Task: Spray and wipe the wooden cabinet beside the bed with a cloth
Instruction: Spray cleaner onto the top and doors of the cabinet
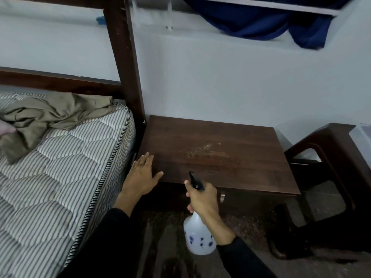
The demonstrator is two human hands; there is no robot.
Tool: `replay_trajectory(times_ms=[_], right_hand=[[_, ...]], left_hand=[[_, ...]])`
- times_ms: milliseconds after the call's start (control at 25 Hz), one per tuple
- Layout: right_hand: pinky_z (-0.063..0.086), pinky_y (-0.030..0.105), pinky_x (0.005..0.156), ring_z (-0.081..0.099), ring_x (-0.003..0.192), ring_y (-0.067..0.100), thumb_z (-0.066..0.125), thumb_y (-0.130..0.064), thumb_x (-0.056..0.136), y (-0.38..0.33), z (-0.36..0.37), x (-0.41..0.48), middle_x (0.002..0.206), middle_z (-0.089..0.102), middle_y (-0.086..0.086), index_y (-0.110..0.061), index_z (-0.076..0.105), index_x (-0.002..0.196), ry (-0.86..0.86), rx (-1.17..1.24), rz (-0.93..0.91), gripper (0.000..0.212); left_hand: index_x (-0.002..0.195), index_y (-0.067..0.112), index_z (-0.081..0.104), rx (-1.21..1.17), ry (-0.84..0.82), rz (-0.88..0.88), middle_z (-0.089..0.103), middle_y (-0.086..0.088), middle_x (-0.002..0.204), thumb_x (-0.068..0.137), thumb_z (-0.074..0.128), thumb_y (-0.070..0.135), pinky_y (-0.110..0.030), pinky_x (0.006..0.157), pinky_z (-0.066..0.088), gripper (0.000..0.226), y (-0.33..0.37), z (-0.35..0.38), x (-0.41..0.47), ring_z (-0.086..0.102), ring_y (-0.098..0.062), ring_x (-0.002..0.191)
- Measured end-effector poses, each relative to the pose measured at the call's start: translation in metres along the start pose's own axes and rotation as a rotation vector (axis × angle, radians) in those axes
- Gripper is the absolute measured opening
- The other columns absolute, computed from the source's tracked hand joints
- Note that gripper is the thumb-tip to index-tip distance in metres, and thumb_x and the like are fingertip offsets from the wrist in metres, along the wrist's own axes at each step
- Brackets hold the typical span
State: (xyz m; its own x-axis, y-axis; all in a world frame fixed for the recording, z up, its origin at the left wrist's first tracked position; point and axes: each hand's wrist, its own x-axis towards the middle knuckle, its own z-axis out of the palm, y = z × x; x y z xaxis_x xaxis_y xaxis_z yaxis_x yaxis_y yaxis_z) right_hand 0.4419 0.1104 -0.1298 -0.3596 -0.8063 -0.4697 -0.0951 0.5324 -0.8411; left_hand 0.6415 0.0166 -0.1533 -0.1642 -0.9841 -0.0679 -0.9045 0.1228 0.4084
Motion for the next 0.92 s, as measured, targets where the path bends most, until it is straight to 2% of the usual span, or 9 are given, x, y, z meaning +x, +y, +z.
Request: replay_trajectory(times_ms=[80, 120, 240, 320, 520, 560, 720, 840, 920], right_hand=[[0.046, 0.023, 0.038, 0.056, 0.033, 0.015, 0.075, -0.045, 0.088, 0.0, 0.013, -0.001, 0.047, 0.06, -0.004, -0.01, 0.063, 0.076, 0.014, 0.004, -0.036, 0.039], [0.047, 0.023, 0.038, 0.056, 0.033, 0.014, 0.075, -0.046, 0.088, -0.001, 0.017, -0.001, 0.045, 0.058, -0.004, -0.011, 0.062, 0.072, 0.005, -0.005, -0.048, 0.041], [0.05, 0.022, 0.041, 0.062, 0.038, 0.012, 0.074, -0.049, 0.088, -0.011, 0.027, 0.0, 0.07, 0.071, -0.001, -0.013, 0.069, 0.085, -0.093, -0.034, -0.041, 0.036], [0.048, 0.018, 0.04, 0.064, 0.038, 0.011, 0.072, -0.048, 0.09, -0.021, 0.032, 0.004, 0.077, 0.073, 0.002, -0.015, 0.07, 0.09, -0.126, -0.069, -0.068, 0.033], [0.05, 0.025, 0.04, 0.06, 0.035, 0.015, 0.07, -0.05, 0.09, -0.06, 0.048, 0.018, 0.046, 0.061, -0.004, -0.017, 0.066, 0.067, 0.015, -0.05, -0.185, 0.04], [0.051, 0.026, 0.04, 0.061, 0.035, 0.015, 0.07, -0.051, 0.09, -0.068, 0.05, 0.021, 0.047, 0.061, -0.004, -0.017, 0.066, 0.068, 0.02, -0.052, -0.194, 0.04], [0.055, 0.028, 0.044, 0.063, 0.037, 0.015, 0.072, -0.043, 0.092, -0.091, 0.056, 0.033, 0.07, 0.072, 0.002, -0.012, 0.068, 0.09, -0.086, -0.035, -0.164, 0.031], [0.056, 0.029, 0.043, 0.059, 0.034, 0.014, 0.071, -0.041, 0.092, -0.1, 0.06, 0.036, 0.057, 0.065, -0.001, -0.016, 0.064, 0.076, -0.027, -0.043, -0.197, 0.031], [0.055, 0.027, 0.043, 0.06, 0.034, 0.012, 0.072, -0.042, 0.092, -0.098, 0.06, 0.036, 0.06, 0.066, 0.0, -0.018, 0.062, 0.077, -0.037, -0.066, -0.183, 0.03]], left_hand=[[0.157, 0.011, 0.024, -0.008, 0.012, -0.034, 0.019, -0.01, 0.166, 0.095, 0.056, 0.051, -0.037, 0.123, 0.011, 0.08, -0.009, -0.002, -0.004, 0.016, -0.024, 0.153], [0.157, 0.012, 0.024, -0.017, 0.015, -0.051, 0.019, -0.009, 0.166, 0.095, 0.056, 0.051, -0.038, 0.123, 0.011, 0.081, -0.012, -0.002, -0.006, 0.016, -0.024, 0.154], [0.158, 0.014, 0.023, -0.014, 0.002, -0.097, 0.017, -0.008, 0.167, 0.094, 0.057, 0.052, -0.038, 0.122, 0.013, 0.082, -0.019, -0.003, -0.008, 0.014, -0.024, 0.154], [0.157, 0.015, 0.023, -0.006, -0.002, -0.109, 0.016, -0.007, 0.167, 0.094, 0.057, 0.053, -0.038, 0.121, 0.016, 0.082, -0.022, -0.005, -0.006, 0.015, -0.024, 0.154], [0.157, 0.015, 0.023, -0.024, 0.006, -0.104, 0.018, -0.006, 0.167, 0.093, 0.058, 0.052, -0.039, 0.121, 0.018, 0.082, -0.018, -0.014, 0.009, 0.017, -0.024, 0.153], [0.157, 0.014, 0.024, -0.033, 0.004, -0.097, 0.018, -0.007, 0.167, 0.093, 0.059, 0.051, -0.038, 0.121, 0.017, 0.082, -0.016, -0.016, 0.011, 0.018, -0.025, 0.153], [0.156, 0.014, 0.026, -0.031, 0.0, -0.073, 0.02, -0.008, 0.166, 0.093, 0.06, 0.05, -0.039, 0.121, 0.018, 0.081, -0.01, -0.022, 0.021, 0.021, -0.026, 0.152], [0.156, 0.015, 0.027, -0.022, -0.01, -0.077, 0.022, -0.008, 0.166, 0.093, 0.061, 0.048, -0.04, 0.12, 0.021, 0.079, -0.008, -0.025, 0.025, 0.022, -0.026, 0.152], [0.156, 0.015, 0.027, -0.039, -0.03, -0.089, 0.022, -0.008, 0.166, 0.095, 0.06, 0.045, -0.041, 0.12, 0.022, 0.076, -0.009, -0.027, 0.025, 0.022, -0.027, 0.152]])
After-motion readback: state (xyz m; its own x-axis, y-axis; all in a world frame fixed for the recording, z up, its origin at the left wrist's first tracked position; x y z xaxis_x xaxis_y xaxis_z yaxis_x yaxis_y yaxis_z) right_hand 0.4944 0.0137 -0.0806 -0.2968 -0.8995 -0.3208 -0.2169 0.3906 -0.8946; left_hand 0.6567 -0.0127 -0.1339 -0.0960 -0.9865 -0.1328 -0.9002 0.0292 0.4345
